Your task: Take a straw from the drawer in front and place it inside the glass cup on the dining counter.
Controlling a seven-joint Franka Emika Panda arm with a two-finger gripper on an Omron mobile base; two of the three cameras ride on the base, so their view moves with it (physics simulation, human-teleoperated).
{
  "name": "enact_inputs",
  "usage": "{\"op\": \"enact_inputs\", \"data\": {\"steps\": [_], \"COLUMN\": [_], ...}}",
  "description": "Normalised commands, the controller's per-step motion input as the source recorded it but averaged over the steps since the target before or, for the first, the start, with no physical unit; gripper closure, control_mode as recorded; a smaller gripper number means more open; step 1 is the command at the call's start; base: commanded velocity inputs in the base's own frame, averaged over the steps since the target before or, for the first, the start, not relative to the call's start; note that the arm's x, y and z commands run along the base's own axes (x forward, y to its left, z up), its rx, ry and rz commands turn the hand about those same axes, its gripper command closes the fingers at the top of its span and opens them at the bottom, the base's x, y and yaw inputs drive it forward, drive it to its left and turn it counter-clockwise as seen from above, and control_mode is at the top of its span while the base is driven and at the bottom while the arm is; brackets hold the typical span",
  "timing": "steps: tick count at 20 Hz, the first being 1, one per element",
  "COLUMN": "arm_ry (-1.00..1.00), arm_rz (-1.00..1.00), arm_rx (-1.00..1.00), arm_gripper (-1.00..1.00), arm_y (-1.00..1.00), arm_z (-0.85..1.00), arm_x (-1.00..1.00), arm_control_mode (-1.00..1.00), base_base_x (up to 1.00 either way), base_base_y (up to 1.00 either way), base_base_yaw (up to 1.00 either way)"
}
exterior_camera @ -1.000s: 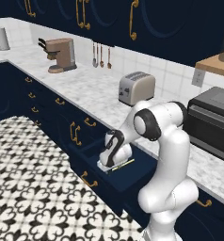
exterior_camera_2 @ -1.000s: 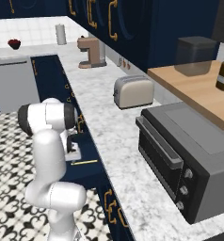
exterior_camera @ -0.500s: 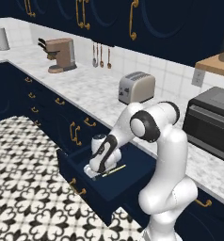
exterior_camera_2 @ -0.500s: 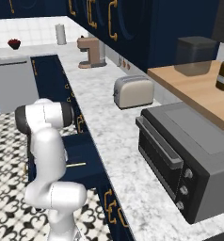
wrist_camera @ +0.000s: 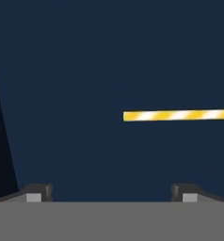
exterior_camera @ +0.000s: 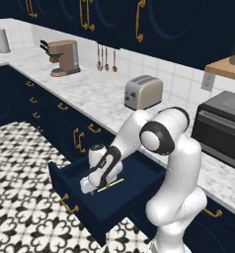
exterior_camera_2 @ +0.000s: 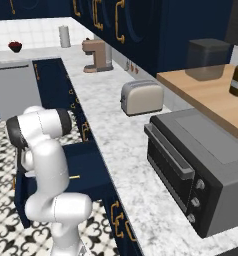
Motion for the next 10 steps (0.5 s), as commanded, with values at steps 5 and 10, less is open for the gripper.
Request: {"op": "enact_inputs", "data": {"steps": [5,10], "arm_ry": [0.01,0.00], "arm_rz": [0.09,0.24], "arm_rx": [-0.01,-0.06], "arm_gripper": [-1.00,-1.00], "arm_y": [-0.36,-0.05], "arm_z": [0.04,-0.06], "arm_x": [0.52,0.15], "arm_control_mode": [-1.00,-1.00], "base_base_x": [0.00,0.00], "base_base_y": [0.00,0.00], "base_base_yaw": [0.00,0.00]}}
